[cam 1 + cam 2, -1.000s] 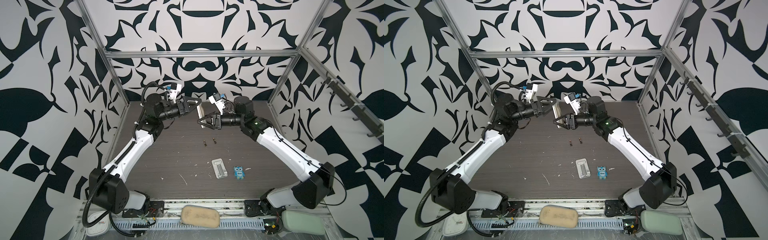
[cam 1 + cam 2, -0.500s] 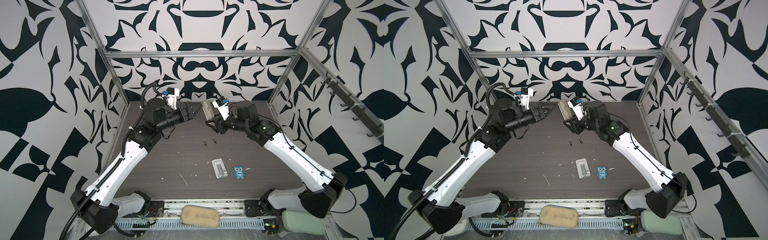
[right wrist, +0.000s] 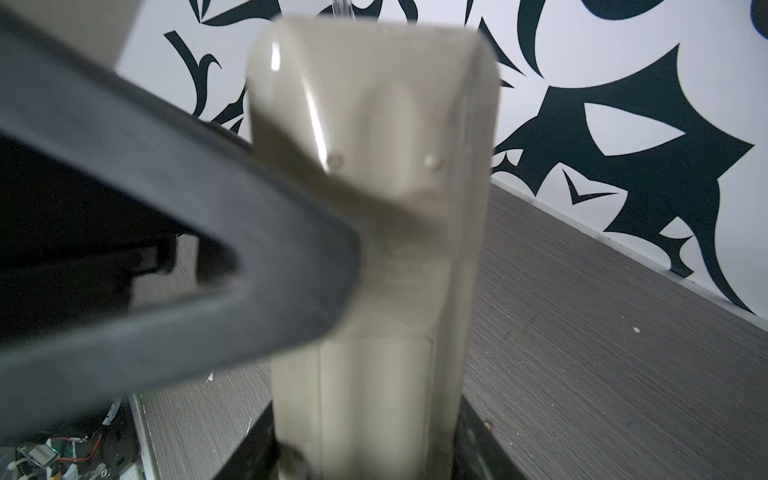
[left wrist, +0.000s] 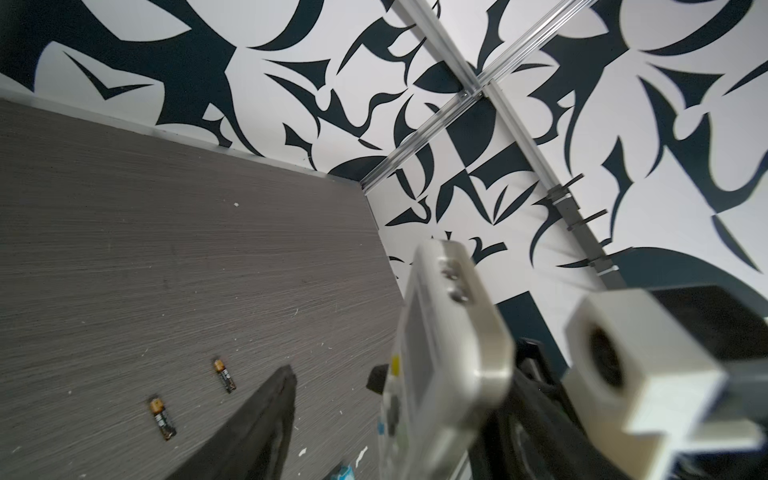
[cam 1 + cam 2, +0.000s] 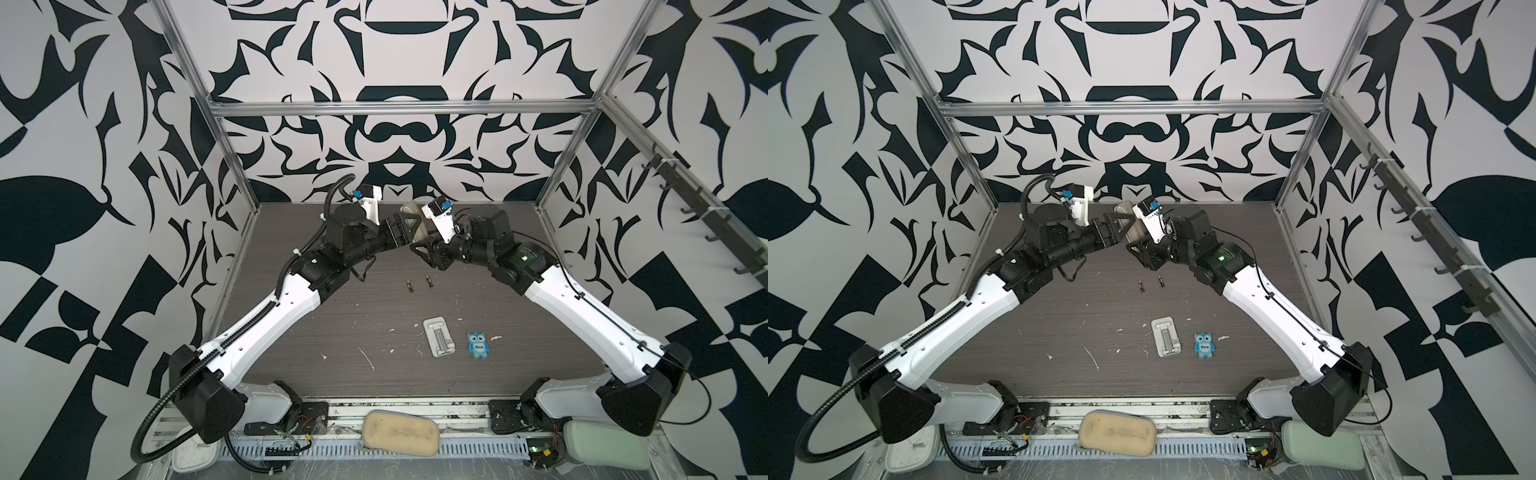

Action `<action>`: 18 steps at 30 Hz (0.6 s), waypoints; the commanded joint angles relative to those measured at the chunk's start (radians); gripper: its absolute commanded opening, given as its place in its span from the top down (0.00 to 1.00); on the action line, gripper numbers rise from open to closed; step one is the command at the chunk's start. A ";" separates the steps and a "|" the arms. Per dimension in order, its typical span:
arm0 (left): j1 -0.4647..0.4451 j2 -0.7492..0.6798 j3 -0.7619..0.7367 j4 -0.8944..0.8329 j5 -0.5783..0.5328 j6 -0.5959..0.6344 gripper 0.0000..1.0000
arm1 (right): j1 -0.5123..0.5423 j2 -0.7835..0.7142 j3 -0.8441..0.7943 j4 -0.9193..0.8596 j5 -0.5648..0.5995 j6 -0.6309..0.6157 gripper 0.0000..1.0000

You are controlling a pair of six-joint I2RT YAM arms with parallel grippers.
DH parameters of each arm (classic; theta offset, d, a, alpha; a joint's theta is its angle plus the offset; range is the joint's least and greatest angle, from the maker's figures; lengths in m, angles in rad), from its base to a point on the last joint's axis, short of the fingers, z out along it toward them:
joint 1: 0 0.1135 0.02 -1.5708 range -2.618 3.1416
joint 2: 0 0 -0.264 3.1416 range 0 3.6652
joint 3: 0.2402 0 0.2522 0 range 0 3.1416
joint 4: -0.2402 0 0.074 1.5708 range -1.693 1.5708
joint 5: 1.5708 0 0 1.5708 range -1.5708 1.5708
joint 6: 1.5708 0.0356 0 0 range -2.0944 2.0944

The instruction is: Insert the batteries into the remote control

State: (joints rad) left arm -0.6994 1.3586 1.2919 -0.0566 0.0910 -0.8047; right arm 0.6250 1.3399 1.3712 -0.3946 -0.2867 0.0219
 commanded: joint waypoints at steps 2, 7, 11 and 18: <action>-0.006 0.021 0.029 0.063 -0.083 0.021 0.28 | 0.011 -0.016 0.002 0.058 0.014 -0.003 1.00; -0.008 0.051 0.047 0.084 -0.082 0.018 0.30 | 0.013 -0.018 -0.006 0.060 0.027 -0.005 1.00; -0.009 0.050 0.050 0.096 -0.095 0.013 0.31 | 0.017 -0.021 -0.014 0.060 0.045 -0.010 1.00; -0.009 0.057 0.071 0.071 -0.127 0.009 0.39 | 0.024 -0.021 -0.017 0.060 0.067 -0.019 1.00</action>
State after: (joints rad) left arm -0.7101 1.4052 1.3193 0.0067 -0.0048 -0.7952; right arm 0.6430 1.3418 1.3479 -0.3836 -0.2398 0.0185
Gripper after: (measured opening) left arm 0.620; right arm 0.528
